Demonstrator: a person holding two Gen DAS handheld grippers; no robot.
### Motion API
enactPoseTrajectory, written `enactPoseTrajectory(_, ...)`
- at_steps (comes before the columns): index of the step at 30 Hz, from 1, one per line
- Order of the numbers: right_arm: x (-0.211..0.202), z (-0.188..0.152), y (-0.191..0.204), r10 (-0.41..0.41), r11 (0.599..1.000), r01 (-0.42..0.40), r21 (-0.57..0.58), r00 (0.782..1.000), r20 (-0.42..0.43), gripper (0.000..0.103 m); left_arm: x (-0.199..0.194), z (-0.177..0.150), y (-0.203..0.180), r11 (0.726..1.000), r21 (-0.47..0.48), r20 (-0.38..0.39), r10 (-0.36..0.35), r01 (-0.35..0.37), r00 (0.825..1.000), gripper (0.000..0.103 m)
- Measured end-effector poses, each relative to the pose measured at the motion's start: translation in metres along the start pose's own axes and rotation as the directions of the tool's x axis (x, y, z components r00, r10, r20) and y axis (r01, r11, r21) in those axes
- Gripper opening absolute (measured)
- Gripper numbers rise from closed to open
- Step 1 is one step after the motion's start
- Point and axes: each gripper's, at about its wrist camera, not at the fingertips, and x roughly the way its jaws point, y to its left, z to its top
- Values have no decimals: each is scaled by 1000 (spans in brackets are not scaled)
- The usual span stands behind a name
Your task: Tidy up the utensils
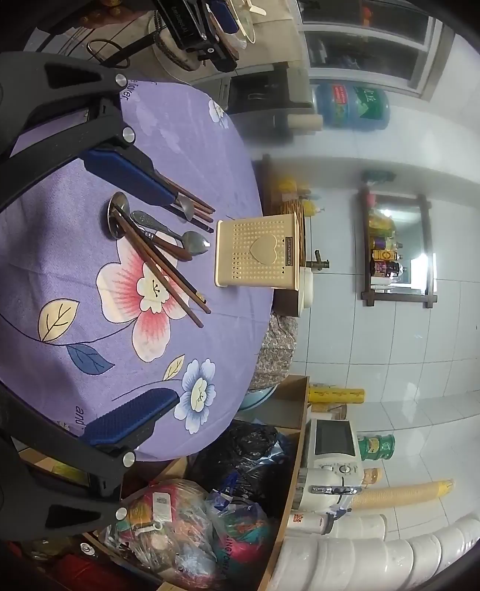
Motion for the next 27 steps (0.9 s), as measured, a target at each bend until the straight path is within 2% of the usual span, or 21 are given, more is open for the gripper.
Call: enactPoseTrajectory(27, 1, -3, -1, 1, 1000, -1, -4, 1000, -9, 98, -2, 3, -3, 1000, 12, -6, -3, 3, 1000, 98)
